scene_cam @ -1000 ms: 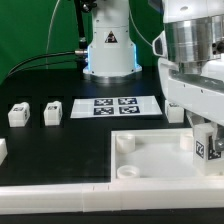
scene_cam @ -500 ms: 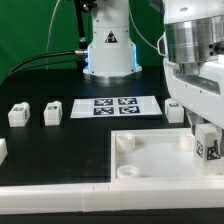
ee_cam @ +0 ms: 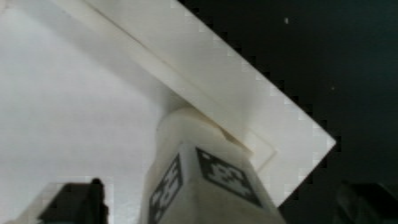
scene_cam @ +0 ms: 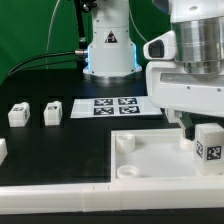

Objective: Assemble one leg

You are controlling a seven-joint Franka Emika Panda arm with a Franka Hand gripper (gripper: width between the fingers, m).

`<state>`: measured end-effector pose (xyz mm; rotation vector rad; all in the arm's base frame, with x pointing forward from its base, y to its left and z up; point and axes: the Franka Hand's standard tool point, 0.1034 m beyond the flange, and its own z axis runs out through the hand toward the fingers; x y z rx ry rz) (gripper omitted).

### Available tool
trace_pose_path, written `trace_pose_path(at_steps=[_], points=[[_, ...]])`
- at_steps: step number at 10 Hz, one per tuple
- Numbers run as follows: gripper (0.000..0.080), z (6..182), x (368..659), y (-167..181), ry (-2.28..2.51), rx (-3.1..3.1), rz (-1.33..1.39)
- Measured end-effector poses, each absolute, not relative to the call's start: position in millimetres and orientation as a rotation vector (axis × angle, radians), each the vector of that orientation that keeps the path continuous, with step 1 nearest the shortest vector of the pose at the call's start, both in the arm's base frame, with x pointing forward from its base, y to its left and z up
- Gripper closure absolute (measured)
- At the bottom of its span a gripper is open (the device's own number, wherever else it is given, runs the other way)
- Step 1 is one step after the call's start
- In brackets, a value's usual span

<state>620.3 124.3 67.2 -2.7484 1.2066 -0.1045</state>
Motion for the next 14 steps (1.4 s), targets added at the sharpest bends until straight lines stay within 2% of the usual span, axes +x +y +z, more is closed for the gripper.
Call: trace_pose_path(at_steps=[6, 9, 10, 12, 14], points=[[0.015, 66.7, 620.7, 125.4, 0.237, -3.056, -0.151], [0.015, 66.6, 621.6, 123.4, -0.068, -3.074, -0.161], [0.0204, 66.6, 621.6, 123.4, -0.064, -3.074, -0.161], [0.0489, 66.6, 621.9, 121.7, -0.061, -3.076, -0.161], [0.0508, 66.3, 622.3, 118.8, -0.056, -3.079, -0.161]])
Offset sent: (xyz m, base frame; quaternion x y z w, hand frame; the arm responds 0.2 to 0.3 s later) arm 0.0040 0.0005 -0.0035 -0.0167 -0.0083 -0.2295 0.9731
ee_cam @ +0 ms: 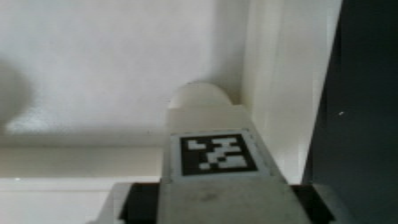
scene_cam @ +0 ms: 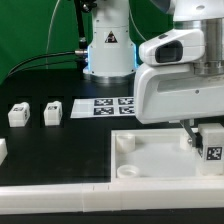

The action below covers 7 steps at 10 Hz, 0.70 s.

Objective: Assemble one leg

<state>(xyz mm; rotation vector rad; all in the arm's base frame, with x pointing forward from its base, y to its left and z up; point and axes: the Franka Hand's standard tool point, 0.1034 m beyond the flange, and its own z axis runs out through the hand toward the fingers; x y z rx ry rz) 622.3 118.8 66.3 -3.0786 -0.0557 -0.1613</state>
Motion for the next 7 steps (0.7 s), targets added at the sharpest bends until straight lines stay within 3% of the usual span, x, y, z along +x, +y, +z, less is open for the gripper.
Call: trace_pose_path(at_steps=[4, 7], points=[[0.0508, 66.9, 623.3, 114.7, 0.085, -3.067, -0.157], [0.0508, 67.5, 623.0, 110.7, 0.591, -2.989, -0.127]])
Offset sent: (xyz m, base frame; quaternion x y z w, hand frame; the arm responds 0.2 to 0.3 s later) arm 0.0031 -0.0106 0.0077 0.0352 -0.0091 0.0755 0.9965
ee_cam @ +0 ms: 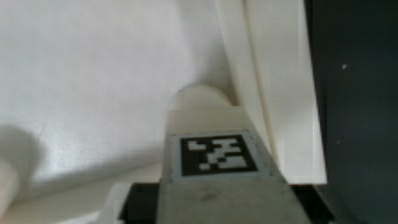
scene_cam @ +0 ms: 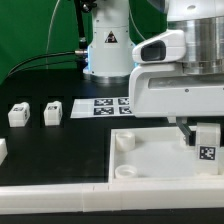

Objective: Assemble one leg

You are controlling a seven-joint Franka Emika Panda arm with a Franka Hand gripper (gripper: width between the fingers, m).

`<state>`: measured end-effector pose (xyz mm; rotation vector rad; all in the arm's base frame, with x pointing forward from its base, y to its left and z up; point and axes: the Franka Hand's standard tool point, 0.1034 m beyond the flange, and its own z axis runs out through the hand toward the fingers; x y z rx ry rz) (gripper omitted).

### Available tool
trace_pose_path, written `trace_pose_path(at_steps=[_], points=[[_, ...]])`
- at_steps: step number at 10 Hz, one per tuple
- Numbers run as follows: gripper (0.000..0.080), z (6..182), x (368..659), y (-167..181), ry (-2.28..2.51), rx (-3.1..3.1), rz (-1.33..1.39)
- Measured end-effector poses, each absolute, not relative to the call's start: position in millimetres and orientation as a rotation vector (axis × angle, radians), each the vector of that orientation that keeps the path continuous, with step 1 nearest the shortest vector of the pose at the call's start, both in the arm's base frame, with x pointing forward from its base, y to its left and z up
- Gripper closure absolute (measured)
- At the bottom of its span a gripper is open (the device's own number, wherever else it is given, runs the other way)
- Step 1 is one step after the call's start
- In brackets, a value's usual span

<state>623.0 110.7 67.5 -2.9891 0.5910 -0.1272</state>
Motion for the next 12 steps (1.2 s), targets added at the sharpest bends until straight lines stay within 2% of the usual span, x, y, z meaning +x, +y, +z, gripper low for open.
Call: trace_pose_path(at_steps=[6, 8, 9, 10, 11, 12], points=[[0.0489, 65.9, 618.2, 78.8, 1.282, -2.811, -0.113], [0.0489, 65.6, 617.7, 76.5, 1.274, -2.821, -0.117], [0.039, 65.4, 617.6, 76.5, 1.274, -2.822, -0.117], [0.0218, 65.4, 617.6, 76.5, 1.274, -2.822, -0.117], [0.0218, 65.3, 617.6, 76.5, 1.274, -2.822, -0.117], [0.0164, 65.3, 617.6, 76.5, 1.274, -2.822, -0.117]])
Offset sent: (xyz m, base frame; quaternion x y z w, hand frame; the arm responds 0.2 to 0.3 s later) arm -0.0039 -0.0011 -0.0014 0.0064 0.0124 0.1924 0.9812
